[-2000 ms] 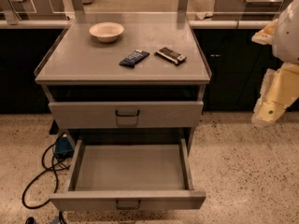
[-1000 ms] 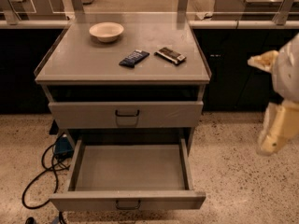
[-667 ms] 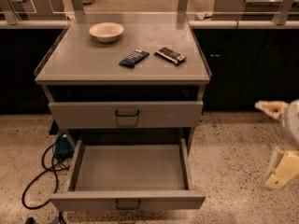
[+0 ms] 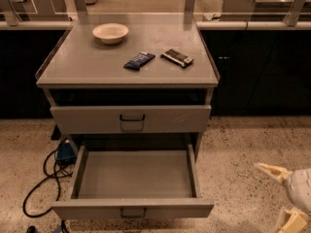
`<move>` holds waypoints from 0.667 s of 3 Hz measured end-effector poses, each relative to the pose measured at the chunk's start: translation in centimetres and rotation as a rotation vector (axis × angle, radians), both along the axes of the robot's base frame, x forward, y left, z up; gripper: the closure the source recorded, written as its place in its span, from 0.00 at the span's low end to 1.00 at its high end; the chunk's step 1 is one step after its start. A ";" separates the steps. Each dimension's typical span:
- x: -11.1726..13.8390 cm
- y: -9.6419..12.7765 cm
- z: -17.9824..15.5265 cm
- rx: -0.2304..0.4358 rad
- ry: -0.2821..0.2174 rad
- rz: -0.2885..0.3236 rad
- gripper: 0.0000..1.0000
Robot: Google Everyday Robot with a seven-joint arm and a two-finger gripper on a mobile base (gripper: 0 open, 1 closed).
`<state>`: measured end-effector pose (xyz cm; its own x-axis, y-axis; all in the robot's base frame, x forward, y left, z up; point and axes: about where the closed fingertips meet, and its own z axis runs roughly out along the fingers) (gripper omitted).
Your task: Close middle drawer
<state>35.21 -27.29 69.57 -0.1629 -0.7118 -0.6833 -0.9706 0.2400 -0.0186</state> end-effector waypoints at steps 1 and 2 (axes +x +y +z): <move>-2.5 1.2 -6.7 0.133 0.039 0.205 0.00; -3.5 2.1 -9.9 0.201 0.041 0.263 0.00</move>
Offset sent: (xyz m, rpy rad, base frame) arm -0.0204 0.0107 -0.0531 0.1086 0.0339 0.1610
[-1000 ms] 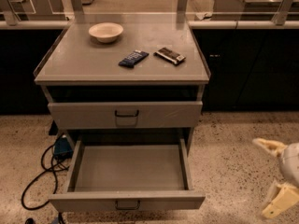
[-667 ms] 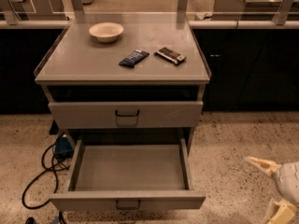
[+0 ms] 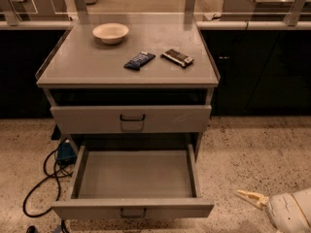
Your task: Close middle drawer
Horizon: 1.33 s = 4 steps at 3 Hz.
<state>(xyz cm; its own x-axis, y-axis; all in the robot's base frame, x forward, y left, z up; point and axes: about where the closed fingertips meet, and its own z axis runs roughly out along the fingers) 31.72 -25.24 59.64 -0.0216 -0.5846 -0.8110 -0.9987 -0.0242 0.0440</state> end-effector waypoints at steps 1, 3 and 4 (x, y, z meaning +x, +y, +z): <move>0.0 0.0 0.0 0.000 0.000 0.000 0.00; -5.4 6.9 -6.5 0.035 -0.103 0.024 0.00; -8.9 11.3 -11.0 0.051 -0.149 0.028 0.00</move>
Offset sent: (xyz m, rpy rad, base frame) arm -0.0623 0.0867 -0.0927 -0.0244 -0.1821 -0.0063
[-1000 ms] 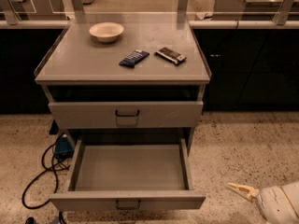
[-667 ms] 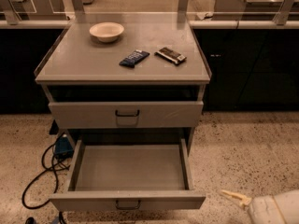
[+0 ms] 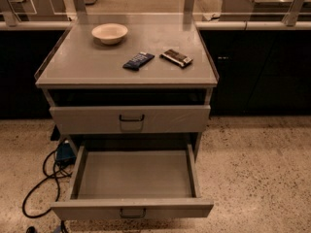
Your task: Close middle drawer
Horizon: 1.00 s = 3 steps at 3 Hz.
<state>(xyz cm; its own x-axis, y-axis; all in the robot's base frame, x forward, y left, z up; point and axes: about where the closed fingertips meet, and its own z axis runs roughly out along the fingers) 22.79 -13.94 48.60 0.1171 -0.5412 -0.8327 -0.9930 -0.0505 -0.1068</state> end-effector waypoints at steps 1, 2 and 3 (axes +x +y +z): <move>1.1 0.2 -1.7 -0.041 -0.036 -0.057 0.00; 1.1 0.2 -1.7 -0.041 -0.037 -0.059 0.00; 3.8 0.1 -2.8 0.024 -0.069 -0.106 0.00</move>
Offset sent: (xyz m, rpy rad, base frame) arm 0.0081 0.0035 -0.0168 -0.0356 -0.0321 -0.0517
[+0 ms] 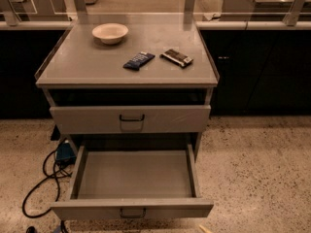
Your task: Close middle drawer
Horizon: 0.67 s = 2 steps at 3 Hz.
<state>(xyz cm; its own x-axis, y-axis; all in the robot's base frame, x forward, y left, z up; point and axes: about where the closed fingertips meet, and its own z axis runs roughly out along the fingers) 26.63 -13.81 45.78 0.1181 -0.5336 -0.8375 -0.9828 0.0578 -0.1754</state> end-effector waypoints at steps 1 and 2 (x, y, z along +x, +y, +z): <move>3.8 0.5 -1.8 0.099 -0.097 -0.101 0.00; 3.8 0.5 -1.8 0.099 -0.097 -0.101 0.00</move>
Offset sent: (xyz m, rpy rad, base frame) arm 0.0338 0.0011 -0.0113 0.0733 -0.0848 -0.0872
